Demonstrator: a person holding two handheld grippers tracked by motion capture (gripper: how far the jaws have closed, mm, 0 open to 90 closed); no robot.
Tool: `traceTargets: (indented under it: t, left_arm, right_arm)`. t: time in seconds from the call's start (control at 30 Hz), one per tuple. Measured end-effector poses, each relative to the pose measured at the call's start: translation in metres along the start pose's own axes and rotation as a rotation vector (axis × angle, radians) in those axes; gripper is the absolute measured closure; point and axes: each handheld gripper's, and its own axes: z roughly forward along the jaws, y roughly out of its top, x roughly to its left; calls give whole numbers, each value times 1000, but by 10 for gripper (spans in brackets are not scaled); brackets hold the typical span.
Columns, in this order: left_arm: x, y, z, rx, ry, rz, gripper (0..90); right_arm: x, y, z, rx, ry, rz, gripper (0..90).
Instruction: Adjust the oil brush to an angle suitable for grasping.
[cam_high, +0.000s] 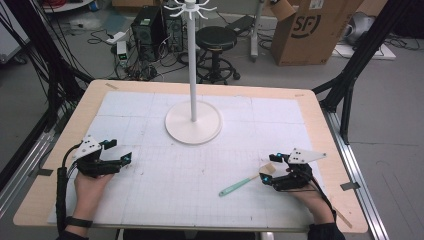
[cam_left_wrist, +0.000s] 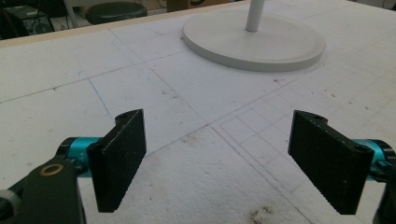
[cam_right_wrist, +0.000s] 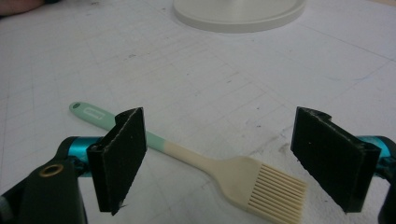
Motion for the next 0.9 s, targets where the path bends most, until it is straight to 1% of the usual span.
traceTargets:
  t: [0.03, 0.23, 0.43, 0.53, 0.57, 0.6, 0.63, 0.67, 0.73, 0.77, 0.8, 0.83, 0.9]
  left_arm:
    - [0, 0, 0, -1, 0, 2, 199]
    - [-1, 0, 0, 1, 0, 8, 199]
    - [0, 0, 0, 0, 0, 1, 199]
    - [-1, 0, 0, 0, 1, 8, 198]
    - [-1, 0, 0, 1, 2, 11, 199]
    - [-1, 0, 0, 2, 3, 12, 199]
    - [-1, 0, 0, 2, 3, 11, 199]
    - [-1, 0, 0, 2, 2, 9, 200]
    - [-1, 0, 0, 1, 2, 6, 200]
    - [-1, 0, 0, 2, 3, 7, 200]
    - [-1, 0, 0, 2, 3, 8, 200]
    - [-1, 0, 1, 3, 4, 9, 200]
    - [-1, 0, 1, 3, 4, 8, 202]
  right_arm:
    - [1, 0, 0, 0, 2, 5, 176]
    - [2, 1, 2, 6, 3, 0, 177]
    - [1, 1, 0, -6, -4, 9, 177]
    - [1, 1, 1, -2, 0, 8, 177]
    - [2, 1, 1, 3, 11, 3, 182]
    - [2, 1, 1, 3, 11, 3, 182]
    - [3, 1, 2, 5, 25, 0, 202]
    - [5, 1, 3, 17, 52, -19, 232]
    - [5, 1, 5, 24, 59, -24, 247]
    - [6, 0, 7, 39, 71, -30, 300]
    - [7, 0, 7, 45, 80, -37, 332]
    - [7, 0, 7, 45, 80, -37, 332]
    - [9, -1, 9, 51, 94, -53, 393]
